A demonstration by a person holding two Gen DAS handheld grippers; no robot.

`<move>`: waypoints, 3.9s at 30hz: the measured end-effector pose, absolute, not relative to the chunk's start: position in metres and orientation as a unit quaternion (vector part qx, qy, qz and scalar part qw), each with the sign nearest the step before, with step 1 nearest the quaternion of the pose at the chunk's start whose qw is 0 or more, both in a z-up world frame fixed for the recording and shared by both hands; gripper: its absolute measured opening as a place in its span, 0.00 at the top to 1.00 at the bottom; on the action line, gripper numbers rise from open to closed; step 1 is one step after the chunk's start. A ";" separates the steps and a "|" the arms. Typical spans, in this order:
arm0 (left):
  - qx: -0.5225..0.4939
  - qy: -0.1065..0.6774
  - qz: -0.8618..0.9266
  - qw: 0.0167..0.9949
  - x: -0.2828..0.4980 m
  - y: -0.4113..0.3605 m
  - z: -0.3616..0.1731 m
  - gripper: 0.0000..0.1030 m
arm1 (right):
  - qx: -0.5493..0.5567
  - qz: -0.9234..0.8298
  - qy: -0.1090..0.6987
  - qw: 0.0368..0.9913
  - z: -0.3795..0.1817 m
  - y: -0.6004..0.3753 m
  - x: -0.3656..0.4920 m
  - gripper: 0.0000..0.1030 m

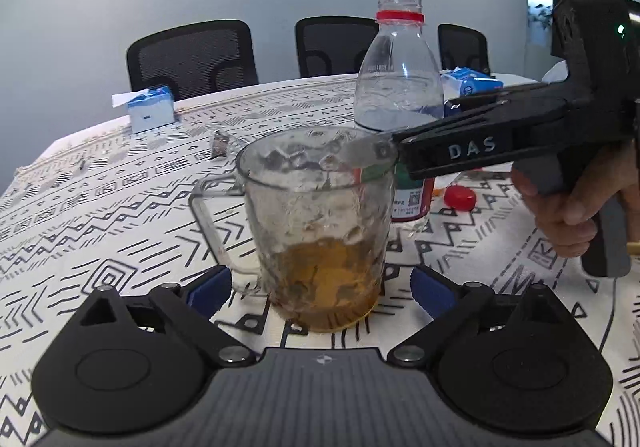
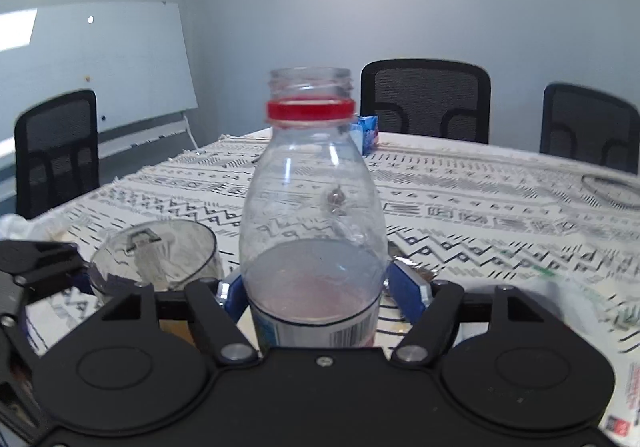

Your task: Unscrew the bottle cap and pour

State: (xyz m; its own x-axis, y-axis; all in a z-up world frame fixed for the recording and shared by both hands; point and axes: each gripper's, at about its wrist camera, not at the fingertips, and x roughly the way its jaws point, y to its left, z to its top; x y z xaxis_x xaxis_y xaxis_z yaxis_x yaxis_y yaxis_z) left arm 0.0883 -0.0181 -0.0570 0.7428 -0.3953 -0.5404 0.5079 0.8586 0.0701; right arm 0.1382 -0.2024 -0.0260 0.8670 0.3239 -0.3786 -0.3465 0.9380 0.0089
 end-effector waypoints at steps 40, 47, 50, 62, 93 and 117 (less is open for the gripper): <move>-0.075 0.127 -0.018 0.989 -0.033 -0.007 0.006 0.05 | 0.051 0.120 0.148 0.980 0.003 -0.236 0.015 0.09; -0.076 0.121 -0.027 0.989 -0.043 -0.010 0.013 0.05 | 0.054 0.120 0.141 0.981 0.006 -0.237 0.008 0.08; -0.075 0.118 -0.029 0.990 -0.045 -0.013 0.015 0.05 | 0.051 0.120 0.140 0.981 0.006 -0.234 0.007 0.08; -0.075 0.127 -0.028 0.989 -0.050 -0.015 0.017 0.05 | 0.050 0.122 0.142 0.981 0.009 -0.232 0.006 0.07; -0.072 0.144 -0.042 0.986 -0.046 -0.017 0.015 0.05 | 0.043 0.117 0.140 0.982 0.009 -0.231 0.007 0.07; -0.070 0.149 -0.046 0.985 -0.046 -0.018 0.013 0.05 | 0.042 0.119 0.141 0.982 0.008 -0.230 0.005 0.06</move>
